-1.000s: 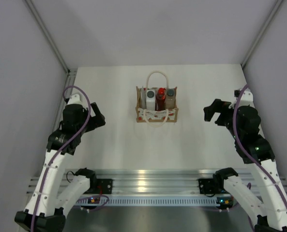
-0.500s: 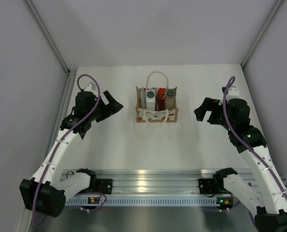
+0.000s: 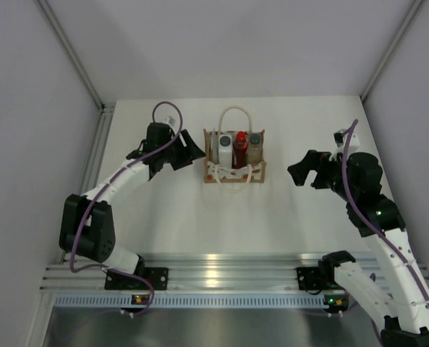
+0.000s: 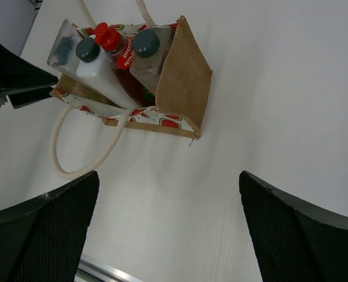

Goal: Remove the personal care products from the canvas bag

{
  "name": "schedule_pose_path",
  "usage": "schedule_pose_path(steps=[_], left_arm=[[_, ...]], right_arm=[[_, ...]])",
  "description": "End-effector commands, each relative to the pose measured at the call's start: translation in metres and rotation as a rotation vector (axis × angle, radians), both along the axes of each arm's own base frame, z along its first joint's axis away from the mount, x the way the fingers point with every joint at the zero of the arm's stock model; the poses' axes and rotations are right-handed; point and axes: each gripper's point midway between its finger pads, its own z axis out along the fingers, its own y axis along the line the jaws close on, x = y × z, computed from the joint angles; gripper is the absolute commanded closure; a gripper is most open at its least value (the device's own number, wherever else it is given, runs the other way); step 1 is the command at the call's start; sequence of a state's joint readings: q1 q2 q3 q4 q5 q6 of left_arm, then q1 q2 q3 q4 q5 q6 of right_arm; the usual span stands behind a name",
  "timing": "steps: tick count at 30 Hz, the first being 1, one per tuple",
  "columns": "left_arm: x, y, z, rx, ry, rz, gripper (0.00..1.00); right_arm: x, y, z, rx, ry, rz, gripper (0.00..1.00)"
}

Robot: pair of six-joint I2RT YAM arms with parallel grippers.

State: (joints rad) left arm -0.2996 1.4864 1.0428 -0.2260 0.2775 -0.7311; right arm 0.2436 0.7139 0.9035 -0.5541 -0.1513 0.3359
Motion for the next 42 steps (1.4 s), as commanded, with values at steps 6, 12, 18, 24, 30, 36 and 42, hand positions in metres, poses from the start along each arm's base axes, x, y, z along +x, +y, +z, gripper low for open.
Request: schedule_pose_path(steps=[6, 12, 18, 24, 30, 36, 42], left_arm=[[0.02, -0.03, 0.034, -0.091, -0.134, -0.063, 0.32], [0.018, -0.014, 0.056, -0.069, -0.206, 0.018, 0.31], [0.008, -0.024, 0.076, -0.077, -0.264, 0.014, 0.3], [0.007, -0.035, 0.04, -0.044, -0.185, -0.006, 0.41], [0.007, -0.024, 0.003, 0.033, -0.131, 0.039, 0.57], [0.0, -0.028, -0.012, 0.05, -0.103, 0.02, 0.67], [-0.003, -0.028, -0.021, 0.062, -0.081, 0.054, 0.96]], right_arm=[[0.003, 0.007, 0.012, 0.008, -0.037, 0.054, 0.01], [0.005, 0.011, 0.008, 0.011, -0.016, 0.075, 0.0], [0.005, 0.014, 0.003, 0.016, 0.001, 0.083, 0.0], [0.004, 0.019, 0.009, 0.024, -0.007, 0.106, 0.01], [0.002, 0.026, 0.021, 0.033, -0.029, 0.141, 0.0], [0.004, 0.044, 0.031, 0.074, -0.042, 0.209, 0.01], [0.025, 0.106, 0.059, 0.025, -0.033, 0.256, 0.12]])
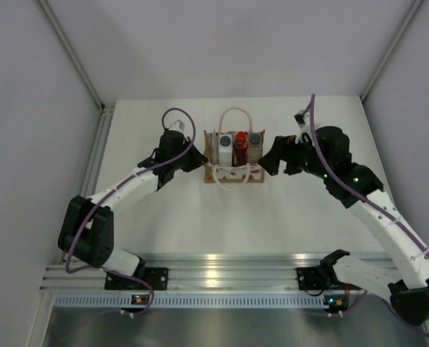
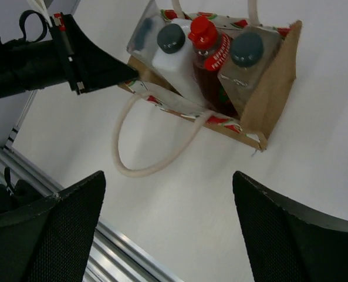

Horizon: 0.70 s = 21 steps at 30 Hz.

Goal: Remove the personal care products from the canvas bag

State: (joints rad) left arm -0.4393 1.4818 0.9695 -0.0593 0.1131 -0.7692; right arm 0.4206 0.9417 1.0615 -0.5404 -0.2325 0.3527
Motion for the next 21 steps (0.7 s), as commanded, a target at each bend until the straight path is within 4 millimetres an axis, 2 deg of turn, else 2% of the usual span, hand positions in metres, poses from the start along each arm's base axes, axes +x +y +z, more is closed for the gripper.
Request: schedule_pose_path(steps=[1, 2, 3, 4, 5, 7, 8, 9, 10, 11, 12, 13, 14, 15, 16, 17, 18, 20, 21], left_arm=[[-0.002, 0.006, -0.015, 0.027, 0.024, 0.054, 1.0], [-0.003, 0.008, -0.016, 0.026, 0.028, 0.073, 1.0], [-0.003, 0.01, -0.015, 0.009, 0.036, 0.102, 1.0], [0.0, 0.016, -0.013, 0.015, 0.027, 0.147, 1.0], [0.0, 0.02, -0.011, -0.001, 0.029, 0.19, 1.0], [-0.001, 0.023, -0.011, -0.004, 0.029, 0.219, 1.0], [0.0, 0.023, -0.008, -0.006, 0.022, 0.231, 1.0], [0.0, 0.024, -0.008, -0.011, 0.022, 0.247, 1.0], [-0.001, 0.024, -0.005, -0.018, 0.016, 0.255, 1.0], [-0.001, 0.027, -0.006, -0.016, 0.017, 0.272, 1.0], [-0.001, 0.027, -0.005, -0.029, 0.021, 0.283, 1.0], [-0.002, 0.028, -0.003, -0.037, 0.018, 0.289, 1.0], [-0.003, 0.029, -0.004, -0.041, 0.021, 0.294, 1.0], [-0.003, 0.028, -0.003, -0.049, 0.023, 0.298, 1.0], [-0.003, 0.028, -0.003, -0.049, 0.025, 0.297, 1.0], [-0.004, 0.027, -0.005, -0.049, 0.029, 0.294, 1.0], [-0.004, 0.027, -0.006, -0.054, 0.035, 0.296, 1.0], [-0.005, 0.026, -0.008, -0.057, 0.042, 0.296, 1.0], [-0.005, 0.027, -0.01, -0.059, 0.049, 0.304, 1.0]], right_arm=[[0.024, 0.039, 0.046, -0.017, -0.107, -0.031, 0.16], [0.035, 0.052, 0.033, -0.053, -0.071, -0.042, 0.17], [0.034, 0.071, 0.045, -0.042, -0.087, -0.017, 0.22], [0.041, 0.076, 0.045, -0.059, -0.089, -0.062, 0.24], [0.046, 0.1, 0.042, -0.081, -0.087, -0.045, 0.26], [0.056, 0.117, 0.039, -0.117, -0.093, -0.071, 0.29], [0.066, 0.131, 0.022, -0.152, -0.064, -0.073, 0.31], [0.069, 0.142, 0.031, -0.139, -0.076, -0.071, 0.35], [0.074, 0.147, 0.028, -0.147, -0.072, -0.085, 0.39], [0.083, 0.157, 0.013, -0.172, -0.051, -0.089, 0.43], [0.087, 0.165, 0.021, -0.155, -0.058, -0.093, 0.49], [0.091, 0.168, 0.018, -0.162, -0.051, -0.096, 0.52], [0.098, 0.176, 0.004, -0.189, -0.032, -0.1, 0.53], [0.104, 0.18, 0.011, -0.179, -0.041, -0.109, 0.58], [0.108, 0.18, 0.008, -0.195, -0.04, -0.126, 0.59], [0.113, 0.183, -0.006, -0.232, -0.018, -0.132, 0.59], [0.116, 0.185, -0.003, -0.229, -0.024, -0.144, 0.6], [0.124, 0.187, -0.014, -0.254, -0.017, -0.166, 0.61], [0.127, 0.188, -0.012, -0.252, -0.022, -0.174, 0.62]])
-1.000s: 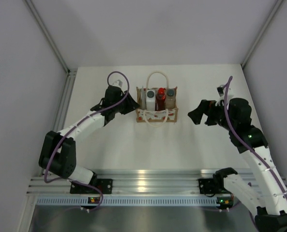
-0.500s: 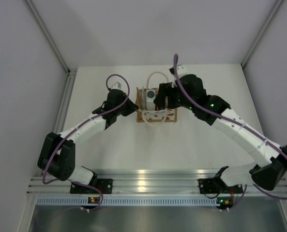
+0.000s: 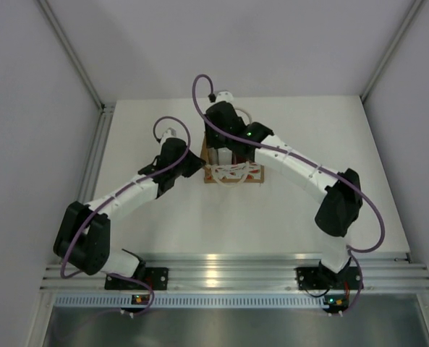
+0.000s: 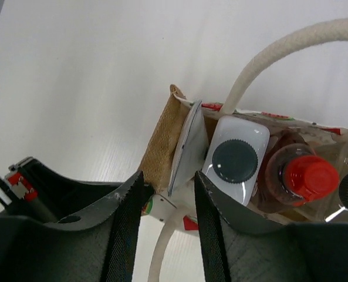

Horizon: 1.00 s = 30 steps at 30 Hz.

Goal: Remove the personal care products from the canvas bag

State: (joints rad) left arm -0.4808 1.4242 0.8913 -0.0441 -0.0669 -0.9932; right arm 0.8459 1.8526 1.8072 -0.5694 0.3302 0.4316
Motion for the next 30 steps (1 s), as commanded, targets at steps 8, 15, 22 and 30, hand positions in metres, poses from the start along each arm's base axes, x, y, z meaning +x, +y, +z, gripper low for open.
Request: schedule_pose_path(steps=[8, 15, 22, 30], left_arm=[[-0.004, 0.016, -0.003, 0.007, 0.002, 0.084, 1.0], [-0.006, 0.016, 0.003, 0.003, -0.014, 0.09, 1.0], [-0.008, 0.013, 0.006, 0.0, -0.023, 0.09, 1.0], [-0.011, 0.012, 0.011, -0.007, -0.036, 0.093, 1.0]], right_arm=[[0.029, 0.01, -0.014, -0.074, -0.017, -0.095, 0.66], [0.034, 0.012, -0.043, -0.112, 0.022, -0.136, 0.71], [0.039, 0.012, -0.078, -0.154, 0.06, -0.164, 0.71], [0.05, 0.012, -0.106, -0.163, 0.102, -0.187, 0.69]])
